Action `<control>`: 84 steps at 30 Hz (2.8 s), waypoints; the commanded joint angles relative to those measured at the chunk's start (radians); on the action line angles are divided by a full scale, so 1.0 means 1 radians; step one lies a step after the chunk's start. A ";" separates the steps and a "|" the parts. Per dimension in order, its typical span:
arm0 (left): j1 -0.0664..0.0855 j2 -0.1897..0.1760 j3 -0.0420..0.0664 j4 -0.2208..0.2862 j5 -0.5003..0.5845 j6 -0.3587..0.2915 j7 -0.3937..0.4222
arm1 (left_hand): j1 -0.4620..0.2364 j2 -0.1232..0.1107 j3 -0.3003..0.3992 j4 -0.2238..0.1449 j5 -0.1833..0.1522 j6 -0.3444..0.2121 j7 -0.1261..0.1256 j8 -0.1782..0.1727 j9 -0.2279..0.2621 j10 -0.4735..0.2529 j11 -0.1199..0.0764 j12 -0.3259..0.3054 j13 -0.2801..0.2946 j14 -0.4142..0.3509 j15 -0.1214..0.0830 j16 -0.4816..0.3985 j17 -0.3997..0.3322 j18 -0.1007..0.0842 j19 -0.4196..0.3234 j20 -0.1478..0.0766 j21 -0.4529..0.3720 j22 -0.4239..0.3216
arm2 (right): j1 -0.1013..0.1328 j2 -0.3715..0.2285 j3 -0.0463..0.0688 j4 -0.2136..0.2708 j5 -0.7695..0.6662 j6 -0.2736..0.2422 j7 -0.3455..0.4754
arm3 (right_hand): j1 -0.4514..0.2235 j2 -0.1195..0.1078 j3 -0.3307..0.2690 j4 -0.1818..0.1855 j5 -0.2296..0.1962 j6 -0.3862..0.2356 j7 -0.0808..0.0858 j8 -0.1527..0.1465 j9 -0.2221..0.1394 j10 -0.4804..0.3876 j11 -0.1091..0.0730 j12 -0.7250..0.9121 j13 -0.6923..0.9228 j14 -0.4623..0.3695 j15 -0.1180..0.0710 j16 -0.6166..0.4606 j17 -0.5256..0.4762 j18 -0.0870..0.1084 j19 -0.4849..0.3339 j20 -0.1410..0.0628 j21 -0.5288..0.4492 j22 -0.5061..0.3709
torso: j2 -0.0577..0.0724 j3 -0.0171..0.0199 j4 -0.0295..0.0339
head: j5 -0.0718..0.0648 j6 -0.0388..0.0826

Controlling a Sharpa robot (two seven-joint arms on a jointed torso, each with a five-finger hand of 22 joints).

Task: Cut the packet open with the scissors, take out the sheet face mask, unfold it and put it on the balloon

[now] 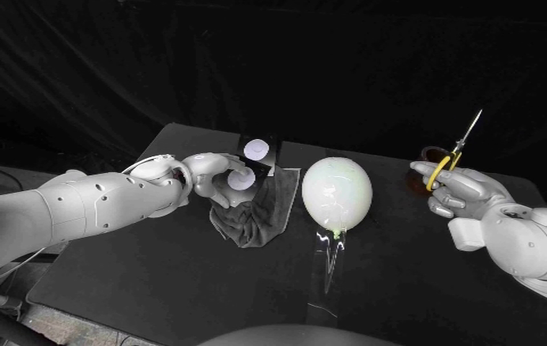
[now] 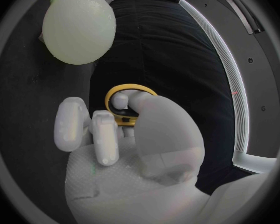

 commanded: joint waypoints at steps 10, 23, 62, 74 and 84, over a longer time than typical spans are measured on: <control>0.000 0.010 0.001 -0.005 -0.023 0.066 -0.025 | -0.019 -0.005 -0.018 -0.001 0.004 0.014 0.024 0.001 0.006 0.013 0.027 0.001 0.002 -0.004 -0.023 0.000 0.000 0.019 -0.008 -0.005 -0.002 -0.001 | -0.001 0.000 0.001 0.003 -0.017 0.003 0.002 | -0.009 0.001 0.001 0.003 0.005 0.045 0.035 0.001 0.001 0.387 -0.009 0.455 0.084 0.084 -0.004 0.006 0.173 0.009 0.004 -0.003 0.002 0.026 | 0.000 -0.0003 0.0004 | -0.002 -0.003; -0.003 0.033 0.001 -0.042 -0.028 0.092 -0.041 | -0.008 0.121 0.116 -0.008 0.000 0.141 0.061 0.047 0.045 0.192 0.066 0.023 0.015 0.156 0.003 0.043 0.045 0.064 0.046 -0.003 0.019 0.010 | -0.002 0.001 0.001 0.003 -0.017 0.006 0.003 | -0.009 0.001 0.001 0.003 0.005 0.045 0.035 0.001 0.001 0.387 -0.009 0.455 0.084 0.084 -0.004 0.006 0.173 0.009 0.004 -0.003 0.002 0.026 | 0.000 -0.0006 0.0001 | -0.002 -0.009; -0.010 0.022 0.001 -0.040 0.011 0.019 0.001 | -0.055 0.084 0.057 -0.005 0.001 0.243 0.030 0.085 0.058 0.338 0.039 0.011 0.014 0.244 0.033 0.039 0.048 0.045 0.096 0.024 0.035 0.005 | -0.005 0.000 0.001 0.006 -0.025 0.009 0.006 | -0.018 0.007 0.004 0.005 0.005 0.048 0.034 -0.001 -0.001 0.390 -0.010 0.461 0.090 0.085 -0.004 0.008 0.179 0.008 0.007 -0.003 0.006 0.030 | 0.000 -0.0003 0.0011 | 0.001 -0.011; -0.013 -0.026 0.003 0.021 0.069 -0.086 0.062 | -0.082 -0.010 -0.046 -0.002 0.003 0.063 -0.009 0.015 0.012 0.097 -0.003 0.000 0.003 0.022 0.012 -0.005 -0.010 0.035 -0.004 0.027 -0.002 -0.002 | -0.005 -0.002 0.000 0.004 -0.028 0.008 0.005 | -0.019 0.007 0.004 0.004 0.005 0.049 0.034 -0.001 -0.001 0.389 -0.010 0.459 0.088 0.085 -0.005 0.007 0.176 0.008 0.006 -0.003 0.004 0.028 | 0.000 -0.0012 0.0030 | -0.003 -0.014; -0.014 -0.035 0.003 0.032 0.059 -0.071 0.034 | -0.074 -0.015 -0.051 -0.001 0.003 0.016 -0.005 0.001 0.000 0.023 -0.003 -0.003 0.000 -0.023 -0.006 -0.007 -0.021 0.043 -0.018 0.014 -0.006 -0.003 | -0.008 -0.001 0.000 0.003 -0.029 0.010 0.004 | -0.019 0.007 0.004 0.004 0.005 0.049 0.034 -0.001 -0.001 0.389 -0.010 0.459 0.088 0.085 -0.005 0.007 0.176 0.008 0.006 -0.003 0.004 0.028 | 0.000 -0.0004 0.0013 | 0.001 -0.018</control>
